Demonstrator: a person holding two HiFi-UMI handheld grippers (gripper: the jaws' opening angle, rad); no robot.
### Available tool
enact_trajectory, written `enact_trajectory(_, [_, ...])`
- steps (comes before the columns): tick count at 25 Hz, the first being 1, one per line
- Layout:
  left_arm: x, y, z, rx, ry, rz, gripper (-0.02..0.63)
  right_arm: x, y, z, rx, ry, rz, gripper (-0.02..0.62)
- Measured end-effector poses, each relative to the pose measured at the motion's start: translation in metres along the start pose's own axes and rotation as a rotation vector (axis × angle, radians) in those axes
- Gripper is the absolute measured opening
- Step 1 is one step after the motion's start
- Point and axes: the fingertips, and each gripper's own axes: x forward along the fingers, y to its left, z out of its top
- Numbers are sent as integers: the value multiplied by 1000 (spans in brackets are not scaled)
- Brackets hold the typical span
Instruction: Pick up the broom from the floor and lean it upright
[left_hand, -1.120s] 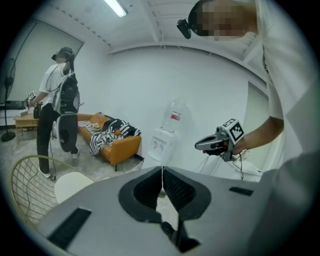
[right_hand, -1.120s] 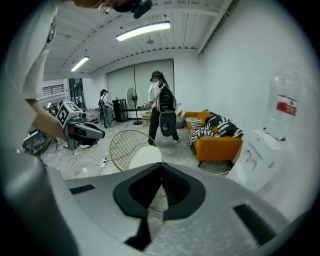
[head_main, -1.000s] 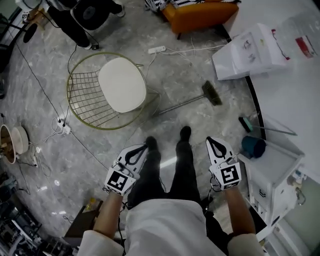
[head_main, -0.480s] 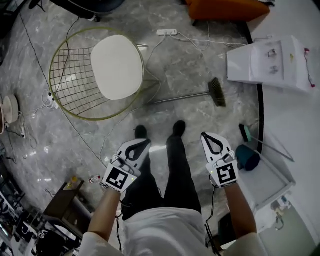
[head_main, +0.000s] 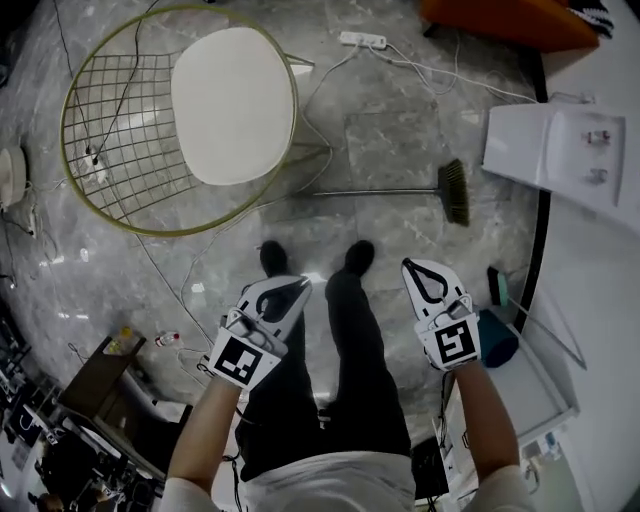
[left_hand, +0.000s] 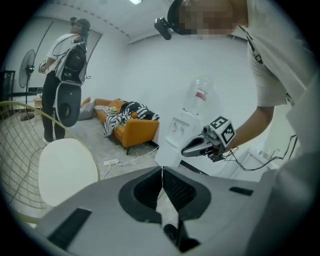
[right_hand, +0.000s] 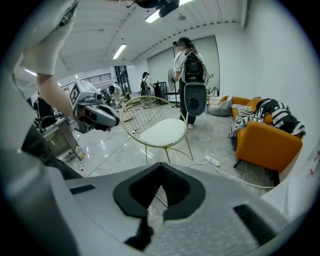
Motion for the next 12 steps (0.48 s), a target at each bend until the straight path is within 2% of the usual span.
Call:
enact_trajectory(5, [28,14,-49,41,6,-21,11,53,-1,-47,-21,16,34,0])
enact_trajectory(12, [66,42,-127,52,30,-44,11,123,-8,-114,-5,10,26,0])
